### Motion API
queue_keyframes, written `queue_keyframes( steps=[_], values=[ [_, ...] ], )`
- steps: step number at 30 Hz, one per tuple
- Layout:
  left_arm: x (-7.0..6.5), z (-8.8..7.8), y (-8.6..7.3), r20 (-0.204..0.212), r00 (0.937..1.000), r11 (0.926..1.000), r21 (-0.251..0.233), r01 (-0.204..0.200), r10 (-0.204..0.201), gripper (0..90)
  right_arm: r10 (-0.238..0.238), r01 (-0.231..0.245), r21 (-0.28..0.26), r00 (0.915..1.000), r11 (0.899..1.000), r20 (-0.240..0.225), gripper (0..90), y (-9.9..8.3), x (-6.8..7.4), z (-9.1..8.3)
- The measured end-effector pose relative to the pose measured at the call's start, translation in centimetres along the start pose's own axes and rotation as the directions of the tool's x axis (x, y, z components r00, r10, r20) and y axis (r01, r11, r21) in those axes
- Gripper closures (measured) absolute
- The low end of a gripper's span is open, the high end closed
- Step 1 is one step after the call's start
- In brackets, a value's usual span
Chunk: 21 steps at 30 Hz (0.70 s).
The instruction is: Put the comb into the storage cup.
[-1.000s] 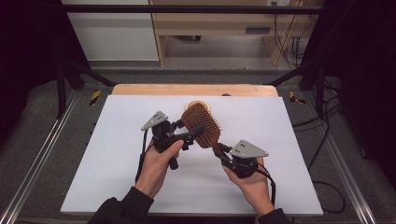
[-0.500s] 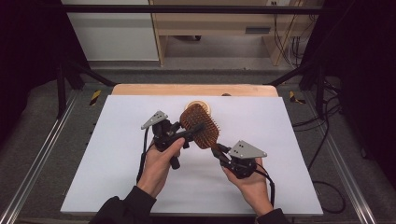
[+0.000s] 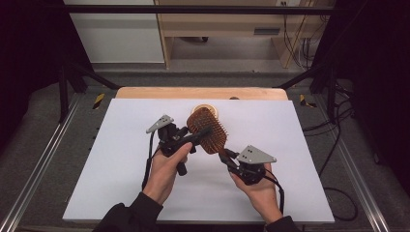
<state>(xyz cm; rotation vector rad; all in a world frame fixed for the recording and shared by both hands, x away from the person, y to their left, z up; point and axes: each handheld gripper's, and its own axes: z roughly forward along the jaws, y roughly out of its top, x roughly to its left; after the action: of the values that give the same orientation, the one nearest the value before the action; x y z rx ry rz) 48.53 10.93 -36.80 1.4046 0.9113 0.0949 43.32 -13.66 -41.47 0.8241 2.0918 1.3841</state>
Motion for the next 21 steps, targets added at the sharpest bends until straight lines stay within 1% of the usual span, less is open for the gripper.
queue_keyframes(
  steps=[5, 6, 11, 15, 18, 19, 21],
  values=[
    [-0.02, 0.10, -0.03, -0.003, 1.0000, 1.0000, 0.002, 0.002, -0.002, 37.5, 0.004, -0.004, 0.001, 1.0000, 1.000, -0.002, 72.8, -0.05, -0.02, 0.05],
    [-0.07, 0.13, -0.04, -0.004, 1.0000, 1.0000, 0.002, -0.003, 0.003, 37.0, 0.005, -0.005, 0.000, 1.0000, 1.000, -0.005, 72.8, -0.06, -0.03, 0.05],
    [-0.09, 0.22, -0.08, -0.006, 1.0000, 1.0000, 0.006, 0.000, 0.000, 34.8, -0.001, 0.001, 0.001, 0.9999, 1.000, -0.014, 72.7, -0.05, 0.06, 0.13],
    [-0.04, 0.23, -0.10, -0.011, 0.9999, 1.0000, 0.004, 0.003, -0.003, 36.3, -0.003, 0.003, 0.003, 0.9999, 1.000, -0.014, 72.8, -0.06, 0.15, 0.21],
    [-0.13, 0.21, -0.10, -0.013, 0.9999, 1.0000, 0.004, 0.004, -0.004, 39.9, -0.002, 0.002, 0.006, 0.9999, 1.000, -0.015, 72.8, -0.08, 0.16, 0.25],
    [-0.17, 0.18, -0.09, -0.013, 0.9999, 1.0000, 0.005, 0.002, -0.002, 39.9, -0.001, 0.001, 0.009, 0.9998, 1.000, -0.017, 72.8, -0.11, 0.15, 0.29],
    [-0.42, 0.19, -0.11, -0.018, 0.9998, 1.0000, 0.006, -0.005, 0.005, 43.7, -0.006, 0.007, 0.021, 0.9997, 1.000, -0.022, 72.8, -0.25, 0.28, 0.51]
  ],
)
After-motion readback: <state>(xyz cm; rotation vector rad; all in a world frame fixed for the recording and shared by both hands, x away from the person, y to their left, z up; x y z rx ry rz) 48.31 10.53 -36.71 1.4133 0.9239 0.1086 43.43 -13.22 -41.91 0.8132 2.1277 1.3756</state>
